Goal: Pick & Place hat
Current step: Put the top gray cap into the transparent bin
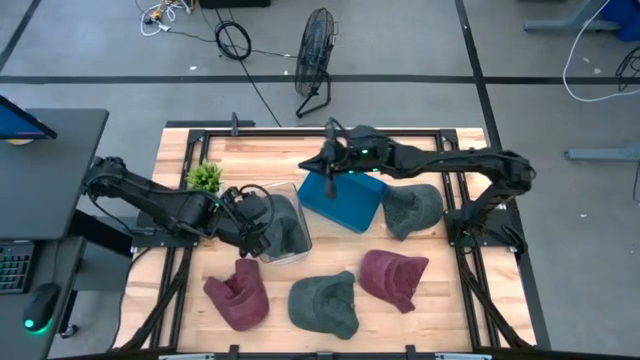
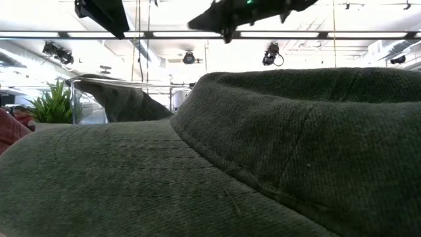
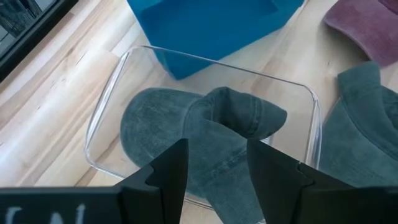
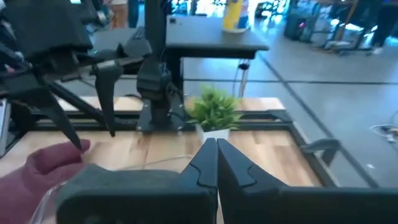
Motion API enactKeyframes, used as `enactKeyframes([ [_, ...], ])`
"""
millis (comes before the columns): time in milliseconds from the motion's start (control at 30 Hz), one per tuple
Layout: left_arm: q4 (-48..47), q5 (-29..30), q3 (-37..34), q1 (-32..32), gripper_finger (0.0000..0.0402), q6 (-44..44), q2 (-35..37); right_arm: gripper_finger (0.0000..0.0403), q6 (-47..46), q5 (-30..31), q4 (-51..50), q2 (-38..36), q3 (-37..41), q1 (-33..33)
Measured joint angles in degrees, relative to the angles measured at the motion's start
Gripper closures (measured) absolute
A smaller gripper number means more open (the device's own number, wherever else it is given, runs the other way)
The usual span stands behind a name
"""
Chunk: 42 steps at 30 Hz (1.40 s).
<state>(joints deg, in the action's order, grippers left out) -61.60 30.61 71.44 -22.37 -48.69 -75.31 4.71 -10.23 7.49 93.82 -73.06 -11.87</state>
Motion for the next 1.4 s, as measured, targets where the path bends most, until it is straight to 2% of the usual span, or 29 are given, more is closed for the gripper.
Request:
enactKeyframes([
  [200, 0.2, -0.1, 0.0, 0.0, 0.0232, -0.1, 0.0, 0.0403, -0.2, -4.8, -0.8, 9.3, -5.5, 2.0],
  [367, 0.2, -0.2, 0.0, 0.0, 0.0232, -0.1, 0.0, 0.0403, 2.1, -4.7, -7.6, 13.4, -8.8, 3.4],
  [567, 0.2, -0.2, 0.0, 0.0, 0.0232, -0.1, 0.0, 0.0403, 5.0, -0.8, -11.7, 13.5, -11.0, 3.7],
  [967, 0.2, -0.2, 0.0, 0.0, 0.0232, 0.0, 0.0, 0.0403, 4.8, -0.7, -18.8, 13.4, -15.4, 3.5],
  [1233, 0.2, -0.2, 0.0, 0.0, 0.0232, 0.0, 0.0, 0.0397, 5.7, -0.3, -18.3, 13.2, -15.6, 3.5],
  [1400, 0.4, 1.2, 0.0, 0.0, 0.0232, -0.1, 0.0, 0.0367, 9.8, 8.0, -21.0, 10.6, -17.9, 4.1],
])
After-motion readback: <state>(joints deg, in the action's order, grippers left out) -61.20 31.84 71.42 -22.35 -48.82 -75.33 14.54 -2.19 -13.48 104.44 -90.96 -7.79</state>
